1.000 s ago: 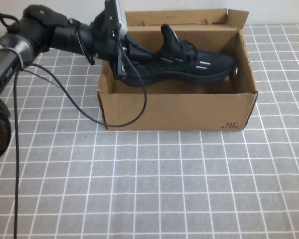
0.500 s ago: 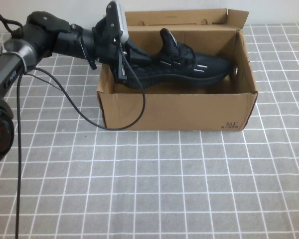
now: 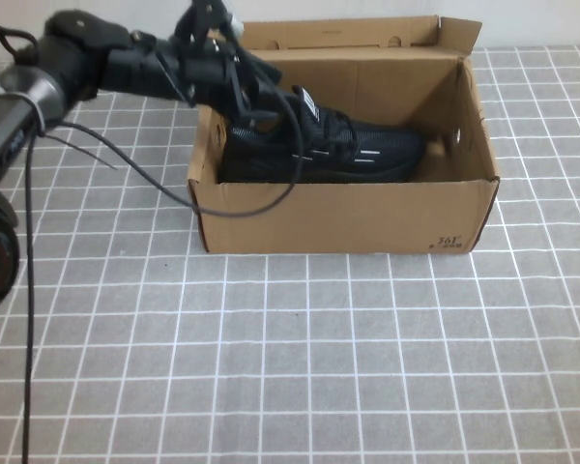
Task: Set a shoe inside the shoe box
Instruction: Place the shoe in the shoe box
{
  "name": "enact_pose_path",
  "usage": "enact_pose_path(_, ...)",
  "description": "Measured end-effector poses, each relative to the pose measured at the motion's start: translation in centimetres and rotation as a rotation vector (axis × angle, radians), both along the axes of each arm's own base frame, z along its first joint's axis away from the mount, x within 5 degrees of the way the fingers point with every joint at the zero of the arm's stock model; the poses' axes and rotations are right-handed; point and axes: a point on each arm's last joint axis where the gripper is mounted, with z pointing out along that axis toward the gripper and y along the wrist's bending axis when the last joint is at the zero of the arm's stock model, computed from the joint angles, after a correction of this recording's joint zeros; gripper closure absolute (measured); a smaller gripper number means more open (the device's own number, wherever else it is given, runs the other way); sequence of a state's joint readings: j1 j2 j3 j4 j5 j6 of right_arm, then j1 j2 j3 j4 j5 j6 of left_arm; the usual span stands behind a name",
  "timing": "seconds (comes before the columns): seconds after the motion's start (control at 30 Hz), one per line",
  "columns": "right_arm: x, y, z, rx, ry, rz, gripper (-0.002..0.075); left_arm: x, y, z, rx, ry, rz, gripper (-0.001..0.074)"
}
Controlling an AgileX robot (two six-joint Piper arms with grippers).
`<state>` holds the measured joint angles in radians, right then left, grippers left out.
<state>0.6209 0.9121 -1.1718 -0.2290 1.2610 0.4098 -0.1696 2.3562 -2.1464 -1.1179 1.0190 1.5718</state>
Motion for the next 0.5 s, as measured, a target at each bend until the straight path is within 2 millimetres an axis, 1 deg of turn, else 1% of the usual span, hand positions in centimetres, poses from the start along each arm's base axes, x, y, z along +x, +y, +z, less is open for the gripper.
enact_pose_path(0.07, 0.0, 0.0, 0.0, 0.0, 0.0, 0.0, 0.0742, -0.5, 0.0, 1.7, -0.021, 0.038, 0.035, 0.0311)
enact_pose_path(0.13, 0.0, 0.0, 0.0, 0.0, 0.0, 0.0, 0.0742, -1.1, 0.0, 3.6, -0.06, 0.12, 0.1, 0.0323)
enact_pose_path(0.2, 0.0, 0.0, 0.0, 0.0, 0.0, 0.0, 0.0743, -2.0, -0.3, 5.8, -0.1, 0.232, 0.195, 0.0344)
enact_pose_path(0.27, 0.0, 0.0, 0.0, 0.0, 0.0, 0.0, 0.0742, -3.1, -1.0, 7.5, -0.097, 0.325, 0.293, 0.0362)
enact_pose_path(0.33, 0.0, 0.0, 0.0, 0.0, 0.0, 0.0, 0.0742, -4.0, -1.9, 8.3, -0.042, 0.358, 0.368, 0.0369)
enact_pose_path(0.4, 0.0, 0.0, 0.0, 0.0, 0.0, 0.0, 0.0742, -4.8, -3.4, 8.4, -0.003, 0.399, 0.434, 0.0372)
enact_pose_path(0.5, 0.0, 0.0, 0.0, 0.0, 0.0, 0.0, 0.0742, -5.7, -5.7, 7.9, 0.08, 0.39, 0.498, 0.0374)
